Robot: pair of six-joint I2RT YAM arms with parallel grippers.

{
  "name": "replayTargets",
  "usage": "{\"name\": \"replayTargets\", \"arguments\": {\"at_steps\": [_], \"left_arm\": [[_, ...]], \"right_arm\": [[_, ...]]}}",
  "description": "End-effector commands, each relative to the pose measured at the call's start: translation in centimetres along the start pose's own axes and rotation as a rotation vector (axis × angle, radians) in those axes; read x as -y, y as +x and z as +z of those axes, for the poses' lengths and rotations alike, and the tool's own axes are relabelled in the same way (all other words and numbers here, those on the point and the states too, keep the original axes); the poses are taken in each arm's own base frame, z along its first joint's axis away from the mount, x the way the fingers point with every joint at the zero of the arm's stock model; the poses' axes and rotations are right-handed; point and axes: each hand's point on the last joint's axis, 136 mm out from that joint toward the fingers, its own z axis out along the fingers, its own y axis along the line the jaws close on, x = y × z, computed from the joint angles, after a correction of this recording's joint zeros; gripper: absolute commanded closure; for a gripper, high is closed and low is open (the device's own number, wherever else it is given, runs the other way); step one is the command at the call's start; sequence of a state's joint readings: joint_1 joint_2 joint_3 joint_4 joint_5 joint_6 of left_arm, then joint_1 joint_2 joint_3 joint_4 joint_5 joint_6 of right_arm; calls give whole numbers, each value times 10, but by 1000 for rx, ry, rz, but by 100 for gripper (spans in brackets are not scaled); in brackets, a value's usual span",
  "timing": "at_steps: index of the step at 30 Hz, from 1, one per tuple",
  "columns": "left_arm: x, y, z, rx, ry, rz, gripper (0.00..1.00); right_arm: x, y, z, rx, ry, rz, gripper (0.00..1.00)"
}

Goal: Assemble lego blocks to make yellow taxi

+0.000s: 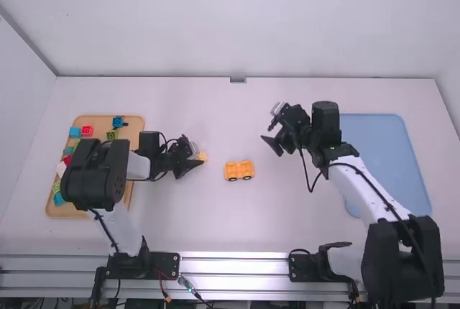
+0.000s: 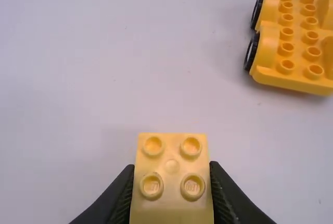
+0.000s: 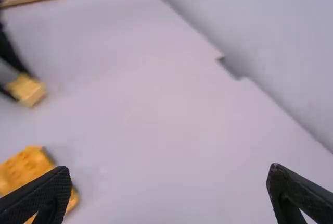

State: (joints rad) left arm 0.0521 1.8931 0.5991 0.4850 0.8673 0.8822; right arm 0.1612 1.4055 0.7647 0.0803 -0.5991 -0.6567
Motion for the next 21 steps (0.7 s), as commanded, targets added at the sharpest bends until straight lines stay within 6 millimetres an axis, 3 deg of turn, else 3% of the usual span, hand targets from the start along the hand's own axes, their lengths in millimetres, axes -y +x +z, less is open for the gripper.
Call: {"name": "replayTargets", "arguments": {"at_steps": [1,3,6,8,12,21], "left_arm": [[8,-10,-4,36,26,1,89],[10,-15,-5,60,42,5,89],[15,-24,-6,97,70,14,98],[18,-29,-6,104,77,27,98],[28,-38,1,109,108,57,98],[45,-54,20,101,163,117,98]], "right_arm": [[-45,15,7,137,-251,-78,1],[-51,24,11,163,-299,-67,1],[-54,43,23,183,-352,-30,1],[-63,60,37,222,-430,-21,1],[-81,74,51,282,-528,-62,1],[-106,86,82,292,-638,-69,1]]}}
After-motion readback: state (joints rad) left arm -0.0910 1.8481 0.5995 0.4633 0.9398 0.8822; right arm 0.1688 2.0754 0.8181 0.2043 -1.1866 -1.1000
